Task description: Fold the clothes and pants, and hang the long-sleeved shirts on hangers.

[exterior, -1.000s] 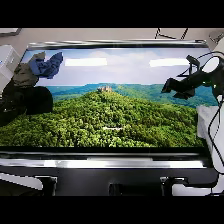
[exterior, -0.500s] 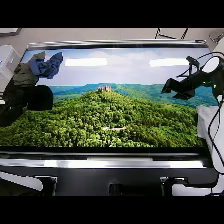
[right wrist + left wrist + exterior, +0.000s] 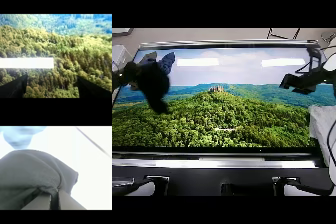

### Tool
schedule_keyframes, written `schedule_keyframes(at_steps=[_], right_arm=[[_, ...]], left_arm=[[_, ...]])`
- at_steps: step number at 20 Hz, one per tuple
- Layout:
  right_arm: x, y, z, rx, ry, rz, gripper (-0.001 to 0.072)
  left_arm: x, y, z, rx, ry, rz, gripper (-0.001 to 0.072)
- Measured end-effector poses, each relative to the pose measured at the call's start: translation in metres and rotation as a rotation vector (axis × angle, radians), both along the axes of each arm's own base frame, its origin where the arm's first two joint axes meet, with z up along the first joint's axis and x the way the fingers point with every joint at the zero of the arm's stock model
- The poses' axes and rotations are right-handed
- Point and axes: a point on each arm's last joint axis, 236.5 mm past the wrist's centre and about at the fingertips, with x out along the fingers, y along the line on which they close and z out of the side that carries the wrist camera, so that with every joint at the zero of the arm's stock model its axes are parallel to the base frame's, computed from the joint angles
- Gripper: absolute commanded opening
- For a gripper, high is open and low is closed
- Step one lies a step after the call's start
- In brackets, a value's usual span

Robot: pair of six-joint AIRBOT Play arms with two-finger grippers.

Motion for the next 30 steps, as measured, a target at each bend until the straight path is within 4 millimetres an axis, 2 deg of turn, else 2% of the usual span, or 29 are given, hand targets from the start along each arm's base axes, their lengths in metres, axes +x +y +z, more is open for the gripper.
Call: schedule_keyframes(at_steps=[2,4,5,7,9,10,11,12,13,15,16,18,19,21,23,25,26,28,30], right_arm=[[-0.004,-0.005,0.024,-0.031,-0.062,-0.005,0.0675],[-0.009,-0.009,0.05,-0.062,-0.133,-0.012,0.0675],[-0.012,-0.012,0.061,-0.077,-0.164,-0.017,0.0675],[-0.019,-0.017,0.081,-0.108,-0.213,-0.026,0.0675],[-0.028,-0.021,0.092,-0.134,-0.232,-0.033,0.0675],[-0.032,-0.023,0.093,-0.141,-0.225,-0.033,0.0675],[-0.037,-0.023,0.092,-0.144,-0.209,-0.031,0.0675],[-0.041,-0.023,0.089,-0.145,-0.185,-0.028,0.0675],[-0.045,-0.023,0.084,-0.145,-0.161,-0.026,0.0675],[-0.05,-0.023,0.069,-0.137,-0.09,-0.025,0.0676],[-0.051,-0.021,0.058,-0.125,-0.046,-0.025,0.068],[-0.057,-0.008,0.028,-0.066,0.058,0.001,0.0705],[-0.063,0.003,0.008,-0.016,0.121,0.022,0.0714],[-0.08,0.027,-0.032,0.087,0.248,0.077,0.0714],[-0.106,0.047,-0.073,0.177,0.38,0.118,0.0714],[-0.129,0.059,-0.105,0.232,0.472,0.131,0.0714],[-0.139,0.063,-0.119,0.254,0.508,0.131,0.0714],[-0.157,0.069,-0.139,0.286,0.566,0.125,0.0714],[-0.169,0.073,-0.151,0.302,0.601,0.129,0.0714]], left_arm=[[-0.032,-0.077,0.031,0.002,-0.055,-0.154,0.0018],[-0.068,-0.154,0.034,-0.029,-0.048,-0.316,0.0018],[-0.087,-0.19,0.026,-0.047,-0.023,-0.394,0.0018],[-0.129,-0.259,-0.003,-0.077,0.062,-0.552,0.0019],[-0.167,-0.309,-0.041,-0.074,0.161,-0.676,0.002],[-0.181,-0.327,-0.061,-0.066,0.213,-0.719,0.0069],[-0.193,-0.342,-0.085,-0.044,0.265,-0.758,0.0406],[-0.201,-0.352,-0.106,-0.034,0.314,-0.777,0.07],[-0.206,-0.36,-0.126,-0.04,0.374,-0.781,0.0711],[-0.211,-0.362,-0.151,-0.059,0.475,-0.775,0.0711],[-0.209,-0.357,-0.155,-0.067,0.507,-0.767,0.0711],[-0.194,-0.332,-0.152,-0.059,0.537,-0.747,0.0711],[-0.184,-0.312,-0.15,-0.037,0.546,-0.728,0.0711],[-0.164,-0.257,-0.151,0.005,0.587,-0.656,0.071],[-0.16,-0.199,-0.163,0.008,0.683,-0.58,0.071],[-0.176,-0.159,-0.183,-0.012,0.799,-0.535,0.071],[-0.187,-0.147,-0.194,-0.03,0.851,-0.528,0.071],[-0.213,-0.139,-0.218,-0.088,0.939,-0.527,0.0709],[-0.234,-0.146,-0.238,-0.176,0.991,-0.533,0.0708]])
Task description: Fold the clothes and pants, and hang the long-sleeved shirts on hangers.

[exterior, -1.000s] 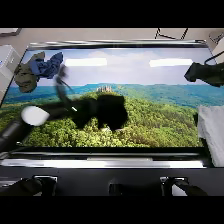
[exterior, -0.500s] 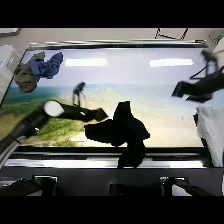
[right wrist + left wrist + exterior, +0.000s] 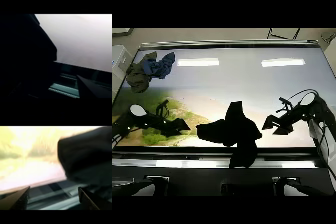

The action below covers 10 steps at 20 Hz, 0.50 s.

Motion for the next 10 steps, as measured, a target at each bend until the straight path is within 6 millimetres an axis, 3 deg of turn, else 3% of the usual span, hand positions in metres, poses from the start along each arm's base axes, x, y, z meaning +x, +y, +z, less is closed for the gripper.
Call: schedule_keyframes(at_steps=[3,7,8,9,10], right_arm=[[-0.007,0.003,-0.009,0.013,0.016,-0.004,0.0714],[-0.001,0.007,-0.016,0.027,-0.007,-0.03,0.0714],[0.001,0.009,-0.018,0.035,-0.006,-0.04,0.0714],[0.001,0.012,-0.022,0.046,-0.002,-0.05,0.0714],[0.001,0.015,-0.026,0.059,0.009,-0.061,0.0714]], left_arm=[[-0.013,-0.021,-0.021,-0.102,0.036,0.061,0.0708],[-0.012,-0.049,-0.034,-0.171,0.029,0.116,0.0697],[-0.011,-0.056,-0.036,-0.182,0.024,0.128,0.0579],[-0.007,-0.061,-0.038,-0.185,0.013,0.143,0.0529],[-0.005,-0.066,-0.04,-0.186,0.004,0.156,0.0429]])
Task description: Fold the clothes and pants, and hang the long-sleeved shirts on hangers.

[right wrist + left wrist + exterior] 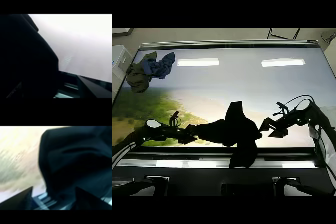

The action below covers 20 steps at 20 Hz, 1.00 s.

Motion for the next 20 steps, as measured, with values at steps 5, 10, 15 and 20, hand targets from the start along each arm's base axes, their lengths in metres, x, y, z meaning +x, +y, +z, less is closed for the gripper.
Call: schedule_keyframes(at_steps=[5,10,15,20], right_arm=[[0.005,0.017,-0.016,0.066,0.04,-0.049,0.0713],[0.011,0.048,-0.03,0.081,0.02,-0.016,0.0044],[0.059,0.043,0.02,0.041,-0.177,0.058,0.0044],[0.162,-0.008,0.237,-0.119,-0.862,-0.014,0.0044]], left_arm=[[0.013,-0.012,-0.005,0.008,-0.039,0.056,0.002],[0.019,-0.014,-0.001,0.008,-0.071,0.071,0.0019],[0.069,-0.009,0.071,-0.017,-0.337,0.074,0.0018],[0.132,0.035,0.311,-0.038,-0.977,0.237,0.0019]])
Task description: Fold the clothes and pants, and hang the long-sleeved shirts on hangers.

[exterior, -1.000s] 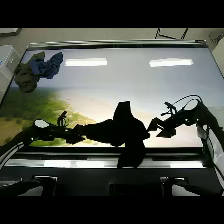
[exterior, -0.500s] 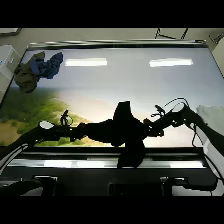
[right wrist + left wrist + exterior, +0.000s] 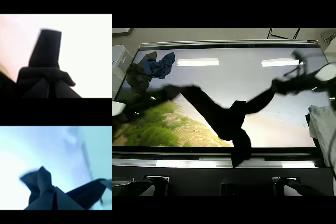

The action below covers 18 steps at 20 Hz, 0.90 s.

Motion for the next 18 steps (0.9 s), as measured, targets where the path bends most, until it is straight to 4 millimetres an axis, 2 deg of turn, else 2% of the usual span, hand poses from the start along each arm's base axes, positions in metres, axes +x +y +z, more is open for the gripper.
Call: schedule_keyframes(at_steps=[1,2,3,5,7,10,13,16,18], right_arm=[[0.003,-0.007,0.055,-0.017,-0.149,-0.026,0.0045],[-0.002,-0.012,0.112,-0.025,-0.302,-0.052,0.0045],[-0.016,-0.014,0.163,-0.028,-0.437,-0.072,0.0045],[-0.051,-0.017,0.244,-0.027,-0.662,-0.109,0.0045],[-0.088,-0.018,0.296,-0.025,-0.816,-0.134,0.0045],[-0.129,-0.016,0.344,-0.001,-0.968,-0.155,0.0045],[-0.146,-0.017,0.365,0.013,-1.042,-0.171,0.0045],[-0.144,-0.019,0.364,0.006,-1.04,-0.178,0.0045],[-0.128,-0.023,0.346,-0.034,-0.977,-0.177,0.0045]], left_arm=[[-0.007,0.011,0.06,-0.011,-0.142,0.042,0.0019],[-0.02,0.02,0.11,-0.022,-0.262,0.076,0.0019],[-0.039,0.028,0.158,-0.035,-0.376,0.105,0.0019],[-0.082,0.041,0.229,-0.06,-0.555,0.152,0.0019],[-0.119,0.049,0.271,-0.084,-0.669,0.18,0.0019],[-0.152,0.055,0.302,-0.123,-0.755,0.193,0.0019],[-0.164,0.064,0.317,-0.152,-0.801,0.231,0.0019],[-0.163,0.079,0.328,-0.157,-0.842,0.3,0.0019],[-0.149,0.086,0.326,-0.134,-0.846,0.341,0.0019]])
